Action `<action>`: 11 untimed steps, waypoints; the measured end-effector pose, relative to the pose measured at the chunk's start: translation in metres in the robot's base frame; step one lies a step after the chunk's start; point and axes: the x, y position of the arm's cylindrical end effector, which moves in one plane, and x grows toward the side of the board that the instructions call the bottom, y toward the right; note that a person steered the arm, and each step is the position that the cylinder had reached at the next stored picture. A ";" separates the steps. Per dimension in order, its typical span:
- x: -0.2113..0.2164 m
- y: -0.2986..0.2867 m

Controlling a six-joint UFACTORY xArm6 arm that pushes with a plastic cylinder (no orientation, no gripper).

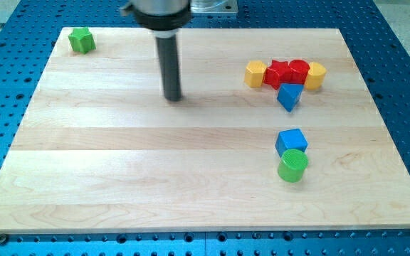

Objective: Point your arm at the bottom side of the blue triangle

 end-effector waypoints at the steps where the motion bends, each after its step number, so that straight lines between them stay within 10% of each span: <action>1: 0.004 0.012; 11: 0.050 0.199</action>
